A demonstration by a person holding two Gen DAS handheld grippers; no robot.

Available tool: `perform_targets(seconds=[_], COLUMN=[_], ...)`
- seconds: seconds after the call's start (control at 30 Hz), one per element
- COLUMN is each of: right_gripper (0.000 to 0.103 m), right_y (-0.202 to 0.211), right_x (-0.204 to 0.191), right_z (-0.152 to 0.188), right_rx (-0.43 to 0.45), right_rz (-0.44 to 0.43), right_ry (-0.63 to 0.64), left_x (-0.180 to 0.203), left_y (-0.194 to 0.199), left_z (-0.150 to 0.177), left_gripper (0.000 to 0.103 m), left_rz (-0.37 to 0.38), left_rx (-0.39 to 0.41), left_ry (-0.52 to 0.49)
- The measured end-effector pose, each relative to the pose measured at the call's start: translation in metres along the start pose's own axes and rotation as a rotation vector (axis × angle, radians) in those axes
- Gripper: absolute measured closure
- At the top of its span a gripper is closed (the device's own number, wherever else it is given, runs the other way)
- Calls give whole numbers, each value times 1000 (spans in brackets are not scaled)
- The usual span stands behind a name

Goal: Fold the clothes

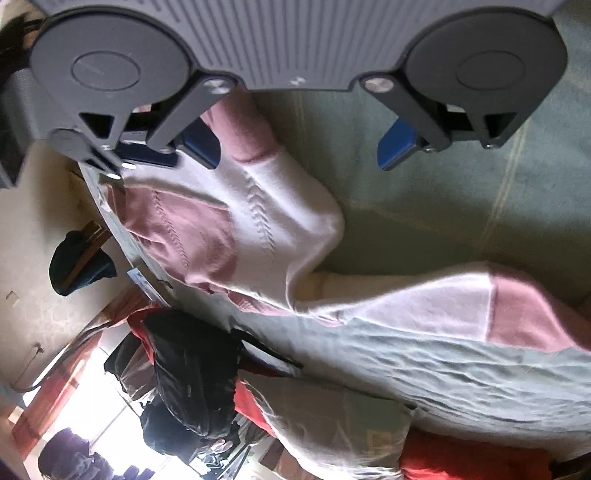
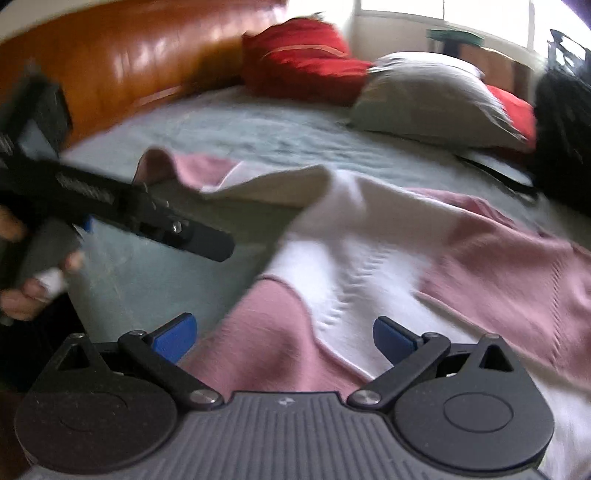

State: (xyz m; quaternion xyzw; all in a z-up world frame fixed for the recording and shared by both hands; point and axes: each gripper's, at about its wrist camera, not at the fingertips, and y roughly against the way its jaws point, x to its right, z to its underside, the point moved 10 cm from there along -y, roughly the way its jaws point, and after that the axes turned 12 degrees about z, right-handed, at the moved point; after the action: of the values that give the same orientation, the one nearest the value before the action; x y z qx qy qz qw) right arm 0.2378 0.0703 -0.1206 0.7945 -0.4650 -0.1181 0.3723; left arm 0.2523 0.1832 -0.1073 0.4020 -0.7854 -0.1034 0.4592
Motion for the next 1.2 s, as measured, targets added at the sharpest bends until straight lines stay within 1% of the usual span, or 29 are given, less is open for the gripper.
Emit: perform_targets(seconds=[0.07,0.17,0.27,0.37,0.47,0.57,0.6,0.63,0.77,0.87,0.93,1.0,1.03,1.13,1.2], right_gripper=[0,0,0,0,0,0,0,0,0,0,0,0,0,0,0], right_y=[-8,-5,-3,-12,-21,-28,-27,-26,-21,-12,-1,10,17,32,27], right_x=[5,31,63,86,99,113,115,117,115,109,98,83,72,32,14], right_z=[6,14,24,40,53,66,68,69,69,65,56,43,36,20,15], right_rx=[-17,-32,-45,-75,-94,-112,-111,-108,-105,-93,-65,-26,0,38,41], right_rz=[35,48,96,104,113,145,136,122,129,104,67,33,4,-117,-98], right_ry=[10,-55,-102,-148,-188,-217,-230,-244,-223,-231,-217,-183,-159,-81,-16], left_x=[3,9,16,25,31,34,35,36,37,37,36,31,27,17,10], left_y=[0,-8,-23,-44,-66,-81,-86,-88,-90,-92,-84,-73,-65,-42,-25], left_z=[7,16,22,30,36,36,36,35,30,27,26,26,25,24,22], left_gripper=[11,11,11,11,11,11,9,8,7,7,7,7,7,7,7], left_rz=[11,47,95,153,193,255,276,284,302,315,300,266,240,168,106], left_rx=[-20,-54,-84,-117,-140,-136,-134,-130,-114,-101,-98,-90,-82,-81,-81], left_ry=[7,4,6,19,33,62,72,80,104,122,114,100,95,87,66])
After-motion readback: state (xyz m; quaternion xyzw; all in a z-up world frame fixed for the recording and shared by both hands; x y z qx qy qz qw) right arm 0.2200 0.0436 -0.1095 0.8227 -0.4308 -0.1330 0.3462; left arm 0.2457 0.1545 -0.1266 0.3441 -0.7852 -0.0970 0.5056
